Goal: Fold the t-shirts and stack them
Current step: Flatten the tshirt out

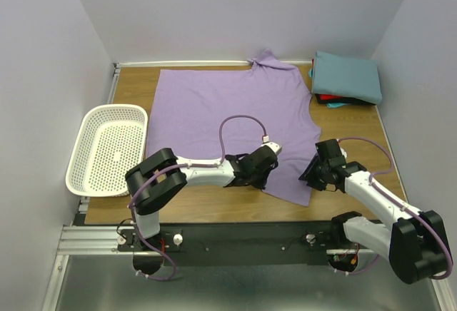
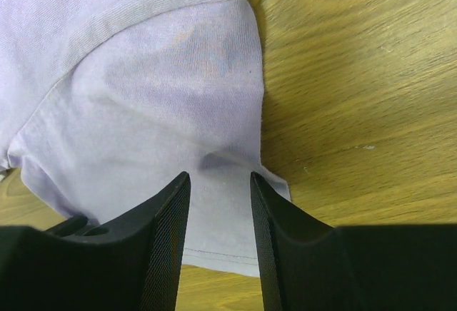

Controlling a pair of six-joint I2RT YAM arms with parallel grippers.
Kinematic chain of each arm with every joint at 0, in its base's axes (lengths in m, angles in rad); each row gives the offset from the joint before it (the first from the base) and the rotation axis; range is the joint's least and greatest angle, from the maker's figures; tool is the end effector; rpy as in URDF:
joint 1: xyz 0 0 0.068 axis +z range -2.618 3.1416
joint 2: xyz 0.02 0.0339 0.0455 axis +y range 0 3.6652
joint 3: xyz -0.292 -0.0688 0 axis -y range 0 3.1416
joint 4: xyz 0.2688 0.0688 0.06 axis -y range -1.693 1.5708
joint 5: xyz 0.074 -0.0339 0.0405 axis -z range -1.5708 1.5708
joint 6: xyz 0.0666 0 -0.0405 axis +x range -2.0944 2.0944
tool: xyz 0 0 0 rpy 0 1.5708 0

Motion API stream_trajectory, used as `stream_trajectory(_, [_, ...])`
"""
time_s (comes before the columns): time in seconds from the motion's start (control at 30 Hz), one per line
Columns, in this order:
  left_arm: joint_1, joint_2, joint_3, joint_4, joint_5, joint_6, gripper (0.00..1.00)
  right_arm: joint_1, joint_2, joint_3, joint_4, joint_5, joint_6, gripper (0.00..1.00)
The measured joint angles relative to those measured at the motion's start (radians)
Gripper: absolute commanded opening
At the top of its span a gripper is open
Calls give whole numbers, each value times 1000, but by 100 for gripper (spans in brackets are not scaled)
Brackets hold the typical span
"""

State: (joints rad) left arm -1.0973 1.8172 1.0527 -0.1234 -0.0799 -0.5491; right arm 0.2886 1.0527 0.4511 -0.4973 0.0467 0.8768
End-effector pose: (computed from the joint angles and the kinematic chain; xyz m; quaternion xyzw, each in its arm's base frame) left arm 0.1941 -0.3672 0.1450 0.2420 0.9100 -0.2198 0.2551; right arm 0.1877 0.0525 0.1393 0.2870 0.9287 0.1096 0.2076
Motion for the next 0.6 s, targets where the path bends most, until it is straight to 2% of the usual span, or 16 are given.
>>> stream_trajectory(0.4, [0, -146, -105, -45, -3, -8, 25, 0, -29, 5, -42, -28, 2, 47])
stream_trajectory(0.6, [19, -262, -111, -62, -19, -17, 25, 0, -57, 156, -99, -44, -23, 47])
